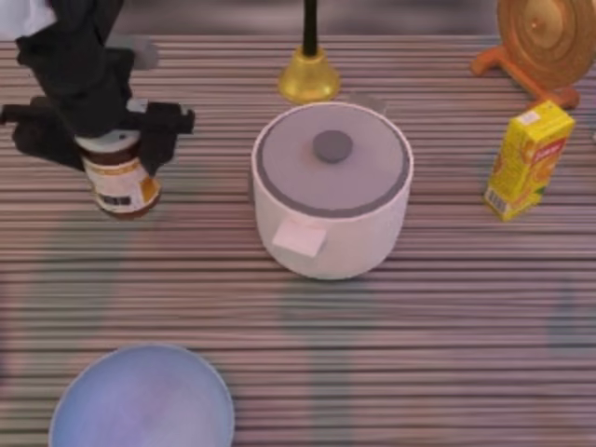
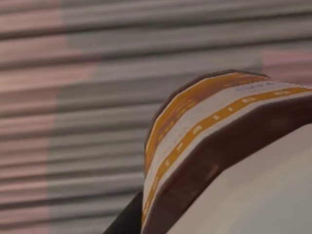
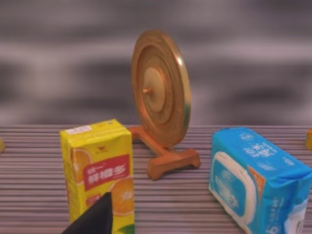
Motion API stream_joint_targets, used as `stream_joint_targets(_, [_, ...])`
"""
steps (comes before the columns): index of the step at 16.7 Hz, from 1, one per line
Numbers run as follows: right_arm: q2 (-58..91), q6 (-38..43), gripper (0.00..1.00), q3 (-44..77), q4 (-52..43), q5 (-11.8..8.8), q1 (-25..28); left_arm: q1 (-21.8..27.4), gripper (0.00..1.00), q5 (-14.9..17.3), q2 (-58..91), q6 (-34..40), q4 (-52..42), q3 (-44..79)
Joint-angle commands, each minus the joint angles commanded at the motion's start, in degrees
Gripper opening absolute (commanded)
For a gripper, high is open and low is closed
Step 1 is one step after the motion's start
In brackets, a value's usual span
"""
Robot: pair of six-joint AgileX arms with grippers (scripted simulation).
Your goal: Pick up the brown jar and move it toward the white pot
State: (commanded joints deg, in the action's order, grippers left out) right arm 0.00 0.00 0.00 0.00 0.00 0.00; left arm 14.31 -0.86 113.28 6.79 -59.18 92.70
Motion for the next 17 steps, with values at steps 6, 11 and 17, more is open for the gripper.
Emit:
stream_joint_targets(6, [0.0,0.0,1.0,0.0,0.0,0.0,0.0,4.0,0.0,-2.3,-2.4,10.7,4.5,-4.8])
stream_joint_targets(11, [0.0,0.0,1.0,0.0,0.0,0.0,0.0,3.7,0.0,-2.2,-2.0,10.5,4.5,-4.8])
stream_joint_targets(17, [0.0,0.0,1.0,0.0,0.0,0.0,0.0,3.5,0.0,-2.1,1.7,10.2,13.2,-9.4])
